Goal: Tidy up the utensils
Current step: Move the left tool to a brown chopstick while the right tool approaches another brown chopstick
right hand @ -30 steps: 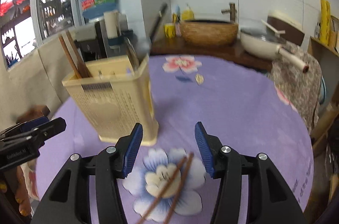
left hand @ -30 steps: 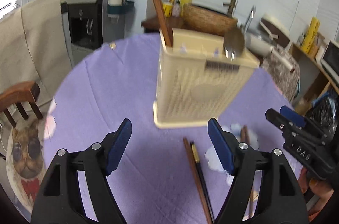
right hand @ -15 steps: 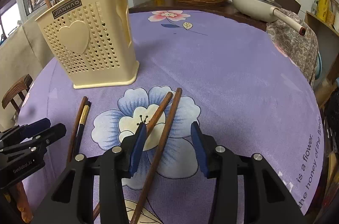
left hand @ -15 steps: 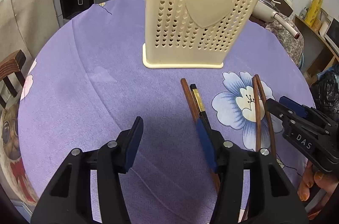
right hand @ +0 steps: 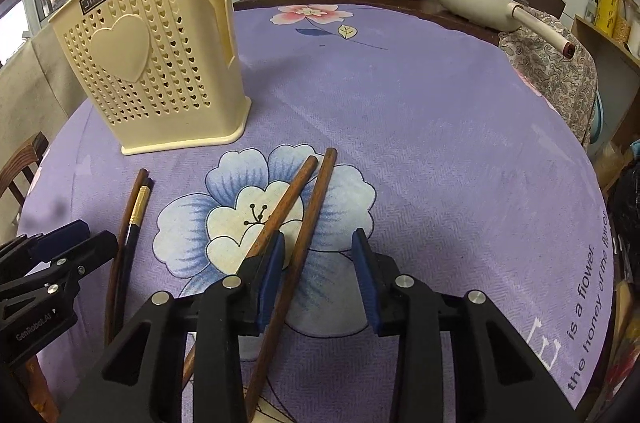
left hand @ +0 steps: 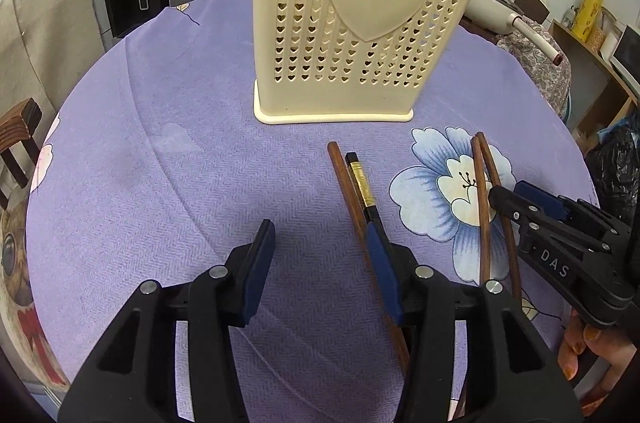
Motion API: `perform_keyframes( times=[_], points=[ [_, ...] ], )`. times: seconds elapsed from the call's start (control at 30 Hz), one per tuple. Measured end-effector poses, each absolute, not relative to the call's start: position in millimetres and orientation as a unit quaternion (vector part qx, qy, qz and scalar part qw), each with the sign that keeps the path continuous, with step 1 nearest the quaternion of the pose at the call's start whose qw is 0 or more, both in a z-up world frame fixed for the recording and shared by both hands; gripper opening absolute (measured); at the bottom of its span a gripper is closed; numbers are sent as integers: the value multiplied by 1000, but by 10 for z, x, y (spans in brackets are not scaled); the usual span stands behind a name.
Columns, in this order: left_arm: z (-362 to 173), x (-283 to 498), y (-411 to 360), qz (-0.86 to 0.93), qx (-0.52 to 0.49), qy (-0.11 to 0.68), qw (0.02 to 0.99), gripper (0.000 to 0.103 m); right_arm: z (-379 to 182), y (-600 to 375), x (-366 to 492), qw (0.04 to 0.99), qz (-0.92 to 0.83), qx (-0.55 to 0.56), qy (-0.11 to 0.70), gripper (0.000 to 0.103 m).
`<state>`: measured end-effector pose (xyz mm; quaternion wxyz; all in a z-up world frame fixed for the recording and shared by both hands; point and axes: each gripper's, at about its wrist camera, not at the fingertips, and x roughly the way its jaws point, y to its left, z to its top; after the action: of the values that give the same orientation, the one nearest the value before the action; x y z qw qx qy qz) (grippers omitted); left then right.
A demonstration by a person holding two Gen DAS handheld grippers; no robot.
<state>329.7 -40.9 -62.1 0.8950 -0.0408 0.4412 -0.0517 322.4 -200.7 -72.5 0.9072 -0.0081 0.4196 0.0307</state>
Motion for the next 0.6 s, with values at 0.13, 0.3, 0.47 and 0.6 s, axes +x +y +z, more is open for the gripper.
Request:
perform_keyframes(
  times=[0.13, 0.3, 0.47, 0.6],
  points=[
    [-618, 3294, -414, -50, -39, 441, 895, 48, -721, -2034, 3317, 906, 20, -11, 424, 34],
    [-617, 3300, -421, -47, -35, 439, 897, 48, -727, -2050, 3366, 906, 18, -5, 422, 34],
    [-615, 3314, -457, -45, -26, 437, 898, 48, -729, -2060, 3359, 908, 21, -1, 420, 34],
    [-628, 3339, -515, -42, -17, 438, 898, 48, -728, -2066, 3363, 907, 21, 0, 420, 34]
  ],
)
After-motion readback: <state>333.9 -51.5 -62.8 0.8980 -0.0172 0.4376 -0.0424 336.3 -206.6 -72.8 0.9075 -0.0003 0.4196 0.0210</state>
